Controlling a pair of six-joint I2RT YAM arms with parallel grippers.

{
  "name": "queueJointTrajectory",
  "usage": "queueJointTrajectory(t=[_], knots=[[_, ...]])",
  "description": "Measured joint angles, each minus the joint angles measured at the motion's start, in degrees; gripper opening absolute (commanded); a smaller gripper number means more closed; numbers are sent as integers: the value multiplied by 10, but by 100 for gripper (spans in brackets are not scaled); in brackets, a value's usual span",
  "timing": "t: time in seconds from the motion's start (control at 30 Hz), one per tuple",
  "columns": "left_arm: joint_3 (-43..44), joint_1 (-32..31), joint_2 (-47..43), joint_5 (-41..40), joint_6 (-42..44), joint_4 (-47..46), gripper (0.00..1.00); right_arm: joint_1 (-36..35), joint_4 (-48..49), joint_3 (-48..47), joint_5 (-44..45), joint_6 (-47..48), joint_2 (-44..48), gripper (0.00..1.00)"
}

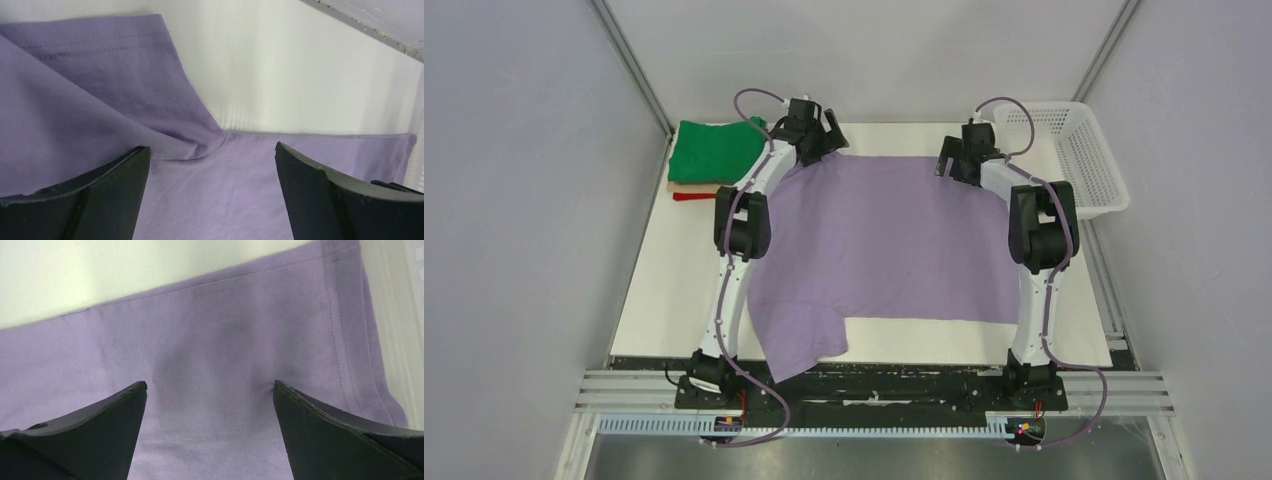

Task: Fold and stack the t-shirts
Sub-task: Flatten out the tshirt, then grab the side of the flattened tshirt closest away from the robot with both arms

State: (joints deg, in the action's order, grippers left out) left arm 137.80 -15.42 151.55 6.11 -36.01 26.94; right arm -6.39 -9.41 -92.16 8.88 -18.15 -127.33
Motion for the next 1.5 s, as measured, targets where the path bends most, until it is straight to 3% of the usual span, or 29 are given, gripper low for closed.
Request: queueJointTrajectory(t=[0.17, 0.3, 0.47, 0.6, 0.7, 0.8, 0.87, 1.0, 1.13, 1.23, 1.5], knots=[[-3, 2, -5, 20, 9, 5, 100, -2, -14, 24, -10, 9, 30, 99], [-119, -9, -88, 15, 29, 12, 100, -12, -30, 84, -16, 24, 110, 99], [-380, -59, -316, -56, 42, 15, 100, -38, -5, 221, -15, 35, 265, 99], [-616, -129, -553, -122, 28, 1, 100, -54, 15, 369, -20, 32, 384, 99], [-745, -193, -690, -167, 2, 17, 100, -53, 18, 449, -22, 27, 435, 99], [-826, -267, -767, -196, -36, 70, 100, -51, 16, 489, -24, 25, 469, 99], [-863, -314, -798, -210, -71, 126, 100, -50, 19, 496, -24, 24, 487, 99], [-920, -381, -861, -224, -153, 237, 89, -50, 33, 497, -25, 21, 514, 99], [-976, -447, -928, -208, -232, 292, 79, -50, 40, 499, -21, 21, 518, 99], [-1007, -489, -931, -186, -278, 307, 71, -50, 40, 503, -11, 21, 518, 99], [-1062, -504, -893, -159, -347, 310, 62, -43, 37, 511, 11, 21, 528, 99]])
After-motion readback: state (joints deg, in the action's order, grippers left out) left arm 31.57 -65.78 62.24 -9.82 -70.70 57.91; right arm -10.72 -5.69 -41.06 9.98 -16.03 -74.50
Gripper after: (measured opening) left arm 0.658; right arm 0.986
